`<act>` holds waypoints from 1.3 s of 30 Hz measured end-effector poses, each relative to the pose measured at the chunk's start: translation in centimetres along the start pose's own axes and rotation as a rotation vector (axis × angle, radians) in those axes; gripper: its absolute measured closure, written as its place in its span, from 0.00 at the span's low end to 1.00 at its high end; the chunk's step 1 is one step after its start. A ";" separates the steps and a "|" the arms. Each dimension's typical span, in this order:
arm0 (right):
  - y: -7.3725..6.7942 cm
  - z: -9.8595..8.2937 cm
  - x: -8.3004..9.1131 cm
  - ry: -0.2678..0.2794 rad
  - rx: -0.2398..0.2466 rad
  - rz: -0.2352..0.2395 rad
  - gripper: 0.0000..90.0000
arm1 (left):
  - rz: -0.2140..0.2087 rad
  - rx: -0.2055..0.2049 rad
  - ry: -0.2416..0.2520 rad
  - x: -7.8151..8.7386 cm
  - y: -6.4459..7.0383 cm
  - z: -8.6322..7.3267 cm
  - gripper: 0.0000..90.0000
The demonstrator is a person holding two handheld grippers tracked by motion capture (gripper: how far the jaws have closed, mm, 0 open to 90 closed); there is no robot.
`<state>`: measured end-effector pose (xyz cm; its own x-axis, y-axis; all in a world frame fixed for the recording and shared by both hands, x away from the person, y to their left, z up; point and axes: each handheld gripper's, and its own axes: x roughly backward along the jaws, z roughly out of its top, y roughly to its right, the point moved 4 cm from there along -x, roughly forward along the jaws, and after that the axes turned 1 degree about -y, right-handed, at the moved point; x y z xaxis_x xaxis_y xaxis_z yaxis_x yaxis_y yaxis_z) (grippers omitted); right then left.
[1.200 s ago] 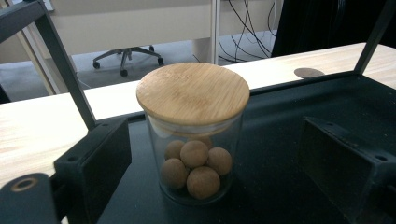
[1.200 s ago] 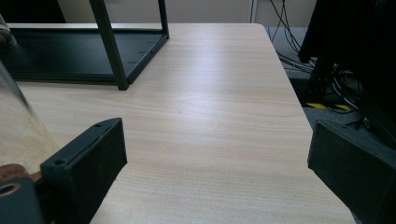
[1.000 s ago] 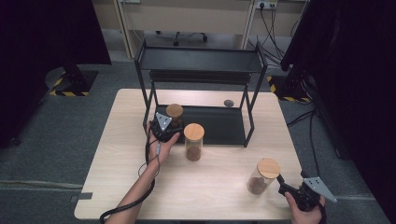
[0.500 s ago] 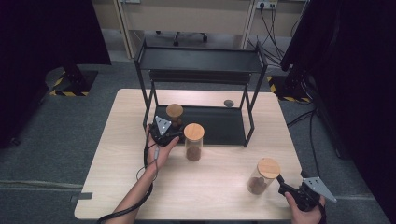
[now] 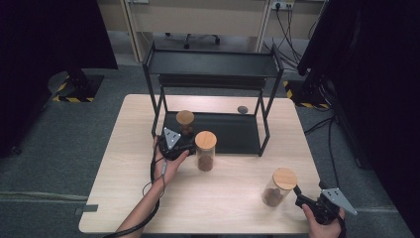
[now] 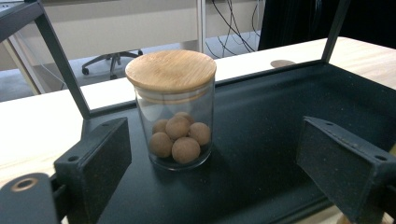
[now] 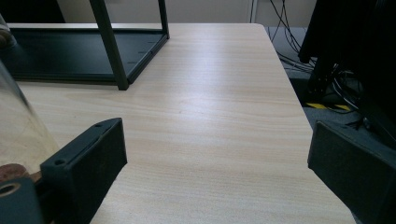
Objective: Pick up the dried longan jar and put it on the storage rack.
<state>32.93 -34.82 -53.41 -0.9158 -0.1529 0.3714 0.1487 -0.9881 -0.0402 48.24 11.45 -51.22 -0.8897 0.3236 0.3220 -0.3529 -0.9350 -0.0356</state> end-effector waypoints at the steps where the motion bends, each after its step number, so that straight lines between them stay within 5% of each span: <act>1: 0.0 0.0 0.0 0.000 -0.001 0.000 0.05 | -0.003 0.002 0.000 0.1 0.0 -0.1 0.11; 39: 0.0 0.0 0.0 -0.002 -0.005 0.001 0.05 | -0.081 0.011 0.020 4.4 1.6 -1.6 0.11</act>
<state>32.94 -34.86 -53.41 -0.9151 -0.1535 0.3729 0.1472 -0.9881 -0.0455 43.29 11.59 -51.35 -0.8641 0.4007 0.3045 -0.4205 -0.9073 0.0006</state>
